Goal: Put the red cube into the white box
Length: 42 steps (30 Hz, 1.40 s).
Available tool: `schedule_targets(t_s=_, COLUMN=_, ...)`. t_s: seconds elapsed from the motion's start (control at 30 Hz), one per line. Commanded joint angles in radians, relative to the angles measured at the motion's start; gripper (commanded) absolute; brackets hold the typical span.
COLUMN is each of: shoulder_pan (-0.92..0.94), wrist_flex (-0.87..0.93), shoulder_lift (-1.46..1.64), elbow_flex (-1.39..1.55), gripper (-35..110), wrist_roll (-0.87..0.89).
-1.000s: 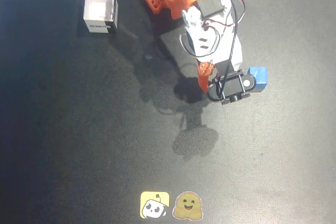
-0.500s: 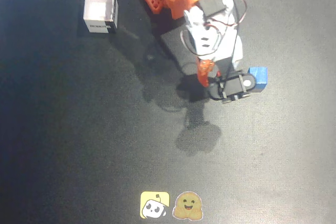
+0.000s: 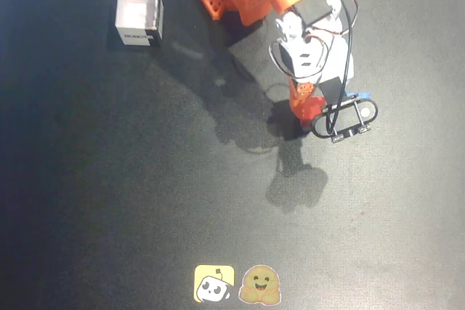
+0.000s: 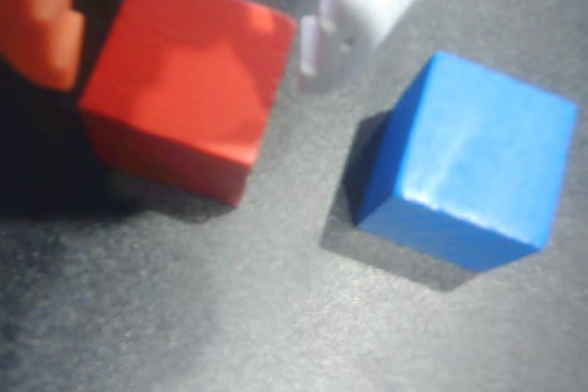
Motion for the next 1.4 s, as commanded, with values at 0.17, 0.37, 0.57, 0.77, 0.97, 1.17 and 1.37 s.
schedule_targets(t_s=0.17, shoulder_pan=0.003, wrist_flex=-0.015, shoulder_lift=-0.028, elbow_flex=-0.046, gripper=21, wrist_roll=-0.005)
schedule_targets(t_s=0.37, shoulder_pan=0.005, wrist_flex=-0.041, shoulder_lift=-0.061, elbow_flex=-0.055, gripper=24, wrist_roll=-0.018)
schedule_targets(t_s=0.57, shoulder_pan=0.006, wrist_flex=-0.069, shoulder_lift=-0.103, elbow_flex=-0.058, gripper=24, wrist_roll=-0.017)
schedule_targets(t_s=0.77, shoulder_pan=0.006, wrist_flex=-0.112, shoulder_lift=-0.16, elbow_flex=-0.06, gripper=24, wrist_roll=-0.017)
schedule_targets(t_s=0.97, shoulder_pan=0.006, wrist_flex=-0.121, shoulder_lift=-0.172, elbow_flex=-0.055, gripper=18, wrist_roll=-0.011)
schedule_targets(t_s=1.17, shoulder_pan=0.006, wrist_flex=-0.126, shoulder_lift=-0.176, elbow_flex=-0.049, gripper=17, wrist_roll=-0.008)
schedule_targets(t_s=1.37, shoulder_pan=0.026, wrist_flex=-0.126, shoulder_lift=-0.207, elbow_flex=-0.041, gripper=18, wrist_roll=0.014)
